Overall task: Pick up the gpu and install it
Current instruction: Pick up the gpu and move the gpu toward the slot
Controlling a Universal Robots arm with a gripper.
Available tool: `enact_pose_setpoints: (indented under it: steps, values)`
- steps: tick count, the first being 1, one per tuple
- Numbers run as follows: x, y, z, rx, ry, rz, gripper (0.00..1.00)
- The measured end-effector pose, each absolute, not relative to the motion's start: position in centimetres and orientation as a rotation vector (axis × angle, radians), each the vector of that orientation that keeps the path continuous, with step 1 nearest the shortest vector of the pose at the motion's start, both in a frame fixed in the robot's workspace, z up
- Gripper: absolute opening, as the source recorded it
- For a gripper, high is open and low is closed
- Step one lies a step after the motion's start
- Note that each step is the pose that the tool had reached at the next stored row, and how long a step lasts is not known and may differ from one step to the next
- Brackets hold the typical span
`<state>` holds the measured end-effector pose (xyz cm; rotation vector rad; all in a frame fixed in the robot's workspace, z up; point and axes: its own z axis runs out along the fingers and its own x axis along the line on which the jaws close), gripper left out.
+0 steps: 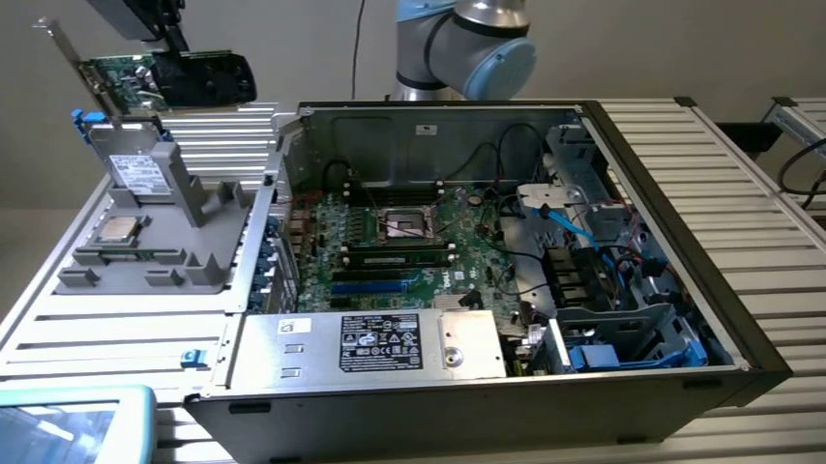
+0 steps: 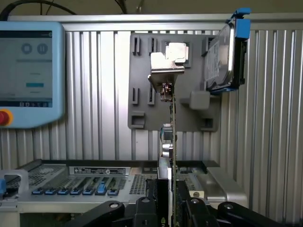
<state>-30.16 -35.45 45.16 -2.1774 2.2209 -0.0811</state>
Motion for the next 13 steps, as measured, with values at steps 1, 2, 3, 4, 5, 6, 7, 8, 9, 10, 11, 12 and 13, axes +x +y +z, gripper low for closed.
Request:
enact_pose_setpoints:
  steps: [1,2,3,4,5,6,7,8,9,10,11,12,13]
  values:
    - [-29.7,-35.4,45.2,-2.177,2.221,-0.082,0.27]
    - [-29.2,-35.4,45.2,-2.177,2.221,-0.082,0.27]
    - [-28.8,-35.4,45.1,-2.177,2.221,-0.082,0.27]
    - [-28.4,-35.4,45.1,-2.177,2.221,-0.082,0.27]
    - [-27.9,-35.4,45.1,-2.177,2.221,-0.082,0.27]
    - [-27.5,-35.4,45.1,-2.177,2.221,-0.082,0.27]
    - [-27.2,-35.4,45.1,-2.177,2.221,-0.082,0.27]
    - [-26.8,-35.4,45.1,-2.177,2.221,-0.082,0.27]
    - [-26.4,-35.4,45.0,-2.177,2.221,-0.082,0.27]
    - [-26.0,-35.4,45.0,-2.177,2.221,-0.082,0.27]
    - [-25.6,-35.4,45.0,-2.177,2.221,-0.082,0.27]
    - [-25.2,-35.4,44.9,-2.177,2.221,-0.082,0.27]
    - [-24.9,-35.4,44.9,-2.177,2.221,-0.082,0.27]
